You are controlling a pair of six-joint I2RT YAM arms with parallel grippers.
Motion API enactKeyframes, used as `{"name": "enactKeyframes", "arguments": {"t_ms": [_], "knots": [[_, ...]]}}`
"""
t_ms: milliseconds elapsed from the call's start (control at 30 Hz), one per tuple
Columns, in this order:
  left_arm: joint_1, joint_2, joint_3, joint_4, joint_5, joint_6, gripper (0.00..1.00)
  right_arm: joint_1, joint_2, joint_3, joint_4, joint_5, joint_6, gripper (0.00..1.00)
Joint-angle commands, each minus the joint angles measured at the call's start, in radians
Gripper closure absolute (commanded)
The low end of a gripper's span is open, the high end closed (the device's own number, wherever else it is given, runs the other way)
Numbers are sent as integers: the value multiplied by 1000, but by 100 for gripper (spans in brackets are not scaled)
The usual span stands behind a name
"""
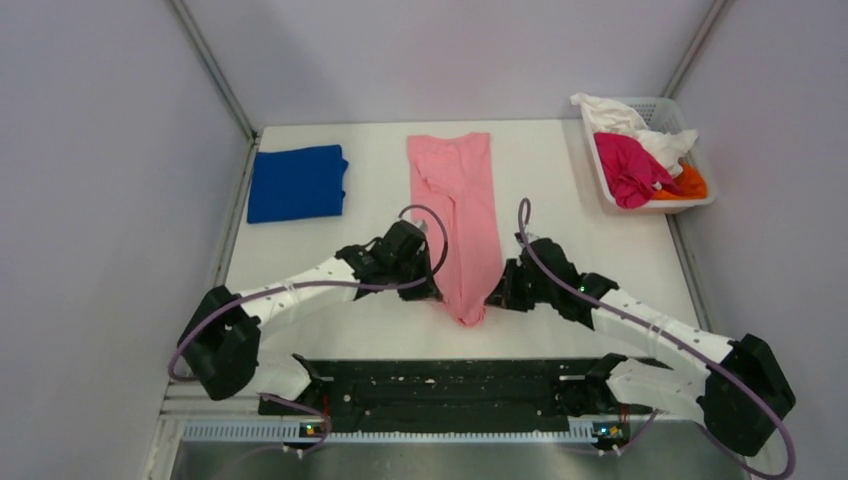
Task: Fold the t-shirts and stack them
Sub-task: Fold the folded rectangular tshirt in 1/3 of the way
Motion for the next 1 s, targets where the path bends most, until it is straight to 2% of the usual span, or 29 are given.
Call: {"name": "enactKeyframes", "arguments": {"t_ms": [0,133,367,533,833,967], "knots": [[138,106,167,-8,1,69,100,-91,140,179,72,11,-100,100],[263,234,333,-51,53,132,100,-194,284,308,122,2,-128,100],[397,451,561,-92,95,191,100,-303,524,501,189,7,-167,100],[457,555,690,-106,78,214,100,-359,654,609,198,-20,-204,100],[519,748,863,-117,186,245,100,-434,827,736,255,-78,-244,100],[531,792,896,-92,186,243,100,-456,905,776,272,-102,-246,100]]}}
